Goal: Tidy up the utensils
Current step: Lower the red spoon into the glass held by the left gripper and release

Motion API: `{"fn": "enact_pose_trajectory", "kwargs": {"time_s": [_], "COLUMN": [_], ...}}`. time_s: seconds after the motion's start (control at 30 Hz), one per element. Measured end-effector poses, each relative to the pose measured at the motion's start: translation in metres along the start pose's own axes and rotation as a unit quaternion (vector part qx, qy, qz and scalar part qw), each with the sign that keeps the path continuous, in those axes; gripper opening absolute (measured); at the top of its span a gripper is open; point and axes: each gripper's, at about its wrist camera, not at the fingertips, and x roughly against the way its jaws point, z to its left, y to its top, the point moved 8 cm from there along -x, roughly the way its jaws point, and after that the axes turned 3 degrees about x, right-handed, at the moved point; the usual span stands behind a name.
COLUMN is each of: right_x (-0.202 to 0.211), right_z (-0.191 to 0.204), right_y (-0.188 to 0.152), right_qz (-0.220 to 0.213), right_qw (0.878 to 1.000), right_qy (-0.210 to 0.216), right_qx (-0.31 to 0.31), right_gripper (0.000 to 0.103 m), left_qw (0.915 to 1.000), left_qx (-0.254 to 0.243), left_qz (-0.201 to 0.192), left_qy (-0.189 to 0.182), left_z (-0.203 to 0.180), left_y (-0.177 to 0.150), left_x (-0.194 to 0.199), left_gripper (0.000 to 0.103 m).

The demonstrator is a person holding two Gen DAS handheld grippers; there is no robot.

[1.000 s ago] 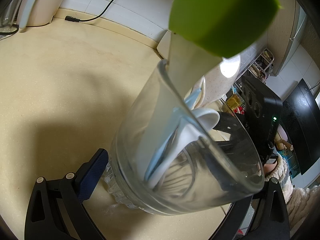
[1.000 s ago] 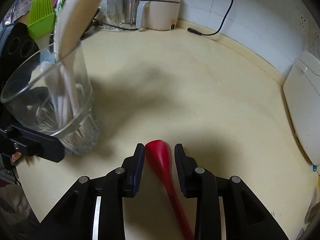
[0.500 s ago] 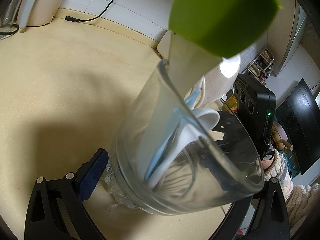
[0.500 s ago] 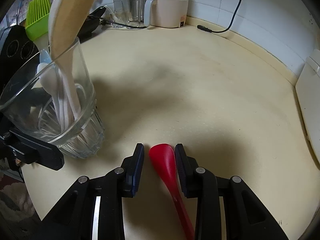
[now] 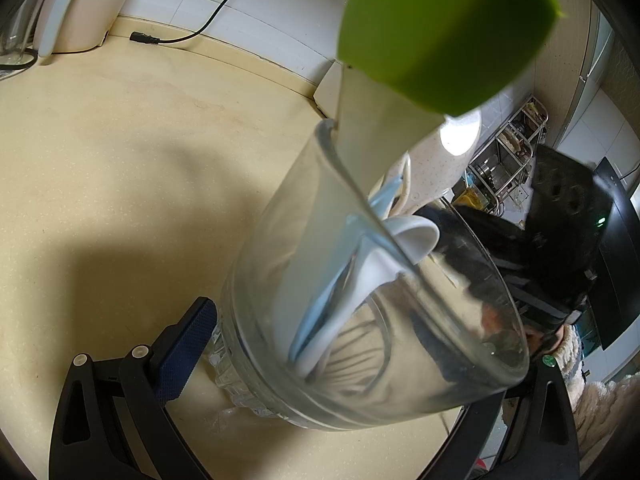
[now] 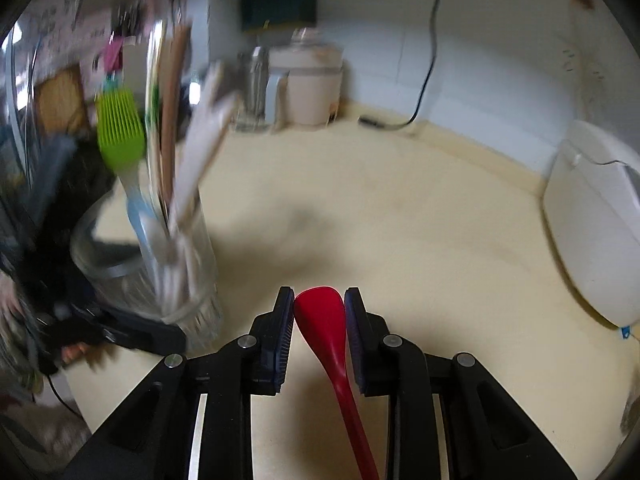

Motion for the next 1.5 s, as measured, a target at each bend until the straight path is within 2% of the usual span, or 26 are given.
{"fn": "enact_pose_trajectory", "kwargs": {"time_s": [0.13,0.3,0.53,0.63,0.93,1.07,1.5], "right_x": [0.028,0.062,0.103,0.119,0.133,0.131,0.102], "right_z": [-0.012,-0.026,-0.024,-0.014,0.025,0.041,0.074], "right_y": [0.011,0.025,0.052,0.065,0.099,0.113,0.142], "right_qz": [-0.061,-0.131,-0.188,-0.212,-0.244,-0.253,-0.258], "right_qw": [0.997,0.987,0.977,0.971,0.962,0.954,0.944], "right_qy": [-0.005,0.005,0.021,0.044,0.097,0.141,0.186], "right_qx": [-0.042,-0.092,-0.100,-0.099,-0.077,-0.081,-0.083], "right_gripper": [0.026,0.026,0.026,0.026,0.026,0.026,0.026], "left_qw": [1.0000,1.0000,1.0000,1.0000,1.0000,1.0000,1.0000], "left_qx": [0.000,0.000,0.000,0.000,0.000,0.000,0.000], "left_qz": [0.000,0.000,0.000,0.000,0.000,0.000,0.000], "left_qy": [0.000,0.000,0.000,0.000,0.000,0.000,0.000], "left_z": [0.000,0.000,0.000,0.001,0.001,0.001,0.001], "left_y": [0.000,0.000,0.000,0.000,0.000,0.000,0.000], "left_x": [0.000,0.000,-0.001,-0.001,-0.001,-0.001,-0.001], "left_gripper": [0.100,0.100,0.100,0.100,0.100,0.100,0.100]}}
